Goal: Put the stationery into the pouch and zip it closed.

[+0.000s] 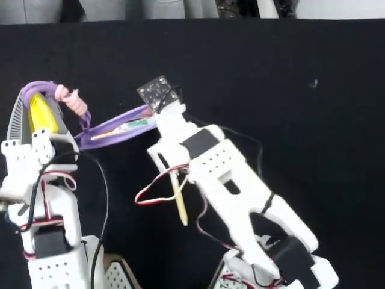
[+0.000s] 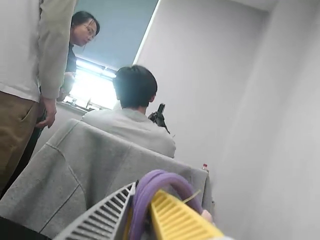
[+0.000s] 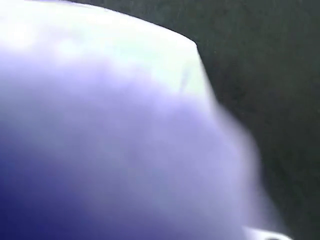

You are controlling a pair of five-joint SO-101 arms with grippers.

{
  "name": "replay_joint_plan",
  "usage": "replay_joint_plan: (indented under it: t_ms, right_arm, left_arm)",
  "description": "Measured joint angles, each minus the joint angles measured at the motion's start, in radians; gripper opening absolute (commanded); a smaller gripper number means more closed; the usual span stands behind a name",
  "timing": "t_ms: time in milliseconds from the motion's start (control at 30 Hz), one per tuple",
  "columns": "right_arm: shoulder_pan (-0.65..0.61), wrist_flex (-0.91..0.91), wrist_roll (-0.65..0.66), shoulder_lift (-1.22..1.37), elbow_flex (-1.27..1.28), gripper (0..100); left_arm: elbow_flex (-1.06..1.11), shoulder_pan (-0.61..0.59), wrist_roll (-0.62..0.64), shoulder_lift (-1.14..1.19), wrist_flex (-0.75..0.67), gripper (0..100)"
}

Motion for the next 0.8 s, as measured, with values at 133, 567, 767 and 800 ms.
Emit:
replay_joint_plan:
  t_ms: [133,567,767,800]
  right_arm:
    - [0.003,0.020,0.002,-0.115,0.080,27.2]
    - [0.021,0.054,0.034,-0.482,0.133,27.2]
    - [0.035,0.044,0.035,-0.489,0.253,27.2]
    - [0.049,0.029,0.035,-0.489,0.273,27.2]
  left_arm:
    - [0.000,0.000,0.000,0.129,-0.104,3]
    - [-0.002,-0.103,0.000,0.295,-0.144,3]
    - [-0.005,-0.190,0.000,0.296,-0.144,3]
    - [-0.012,-0.204,0.000,0.298,-0.144,3]
